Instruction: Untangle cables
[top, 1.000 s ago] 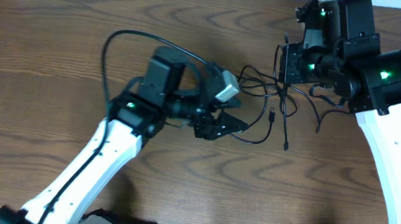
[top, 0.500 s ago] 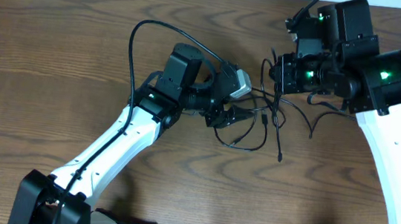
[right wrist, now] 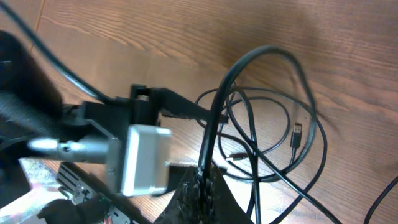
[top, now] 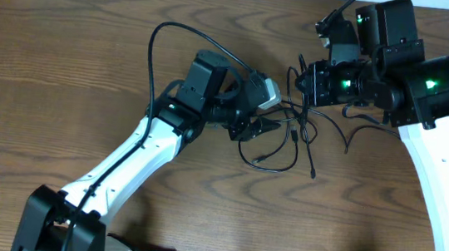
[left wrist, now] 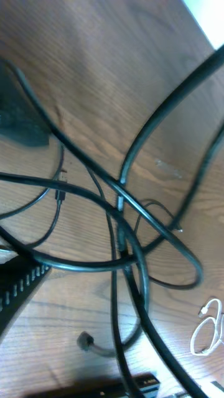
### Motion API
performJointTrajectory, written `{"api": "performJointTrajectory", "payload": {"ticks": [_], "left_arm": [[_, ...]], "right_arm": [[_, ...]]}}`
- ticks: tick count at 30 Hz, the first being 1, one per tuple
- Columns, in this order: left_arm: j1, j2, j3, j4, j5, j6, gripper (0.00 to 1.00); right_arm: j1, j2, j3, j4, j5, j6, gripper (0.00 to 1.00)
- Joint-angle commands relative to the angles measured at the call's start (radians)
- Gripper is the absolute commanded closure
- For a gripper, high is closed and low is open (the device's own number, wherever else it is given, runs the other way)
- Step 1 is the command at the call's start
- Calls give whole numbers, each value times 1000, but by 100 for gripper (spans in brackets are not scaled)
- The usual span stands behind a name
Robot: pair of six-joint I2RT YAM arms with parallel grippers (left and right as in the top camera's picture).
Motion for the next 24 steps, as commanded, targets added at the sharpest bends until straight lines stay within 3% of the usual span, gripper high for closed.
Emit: {"api": "performJointTrajectory", "payload": {"ticks": [1, 2, 3, 11, 24], "left_arm": [[-4, 29, 2, -2, -9, 17, 69], [-4, 36, 2, -3, -9, 17, 86], [-4, 37, 2, -3, -10, 17, 92], [41, -16, 2, -25, -39, -47, 92], [202, -401, 2, -274, -39, -47, 92]], "right_arm": [[-6, -6, 8, 3, -32, -14, 99], [-6, -6, 8, 3, -32, -14, 99], [-6, -6, 8, 3, -32, -14, 99], [-25, -6, 7, -12, 170, 57, 99], [-206, -6, 5, -71, 374, 91, 99]]}}
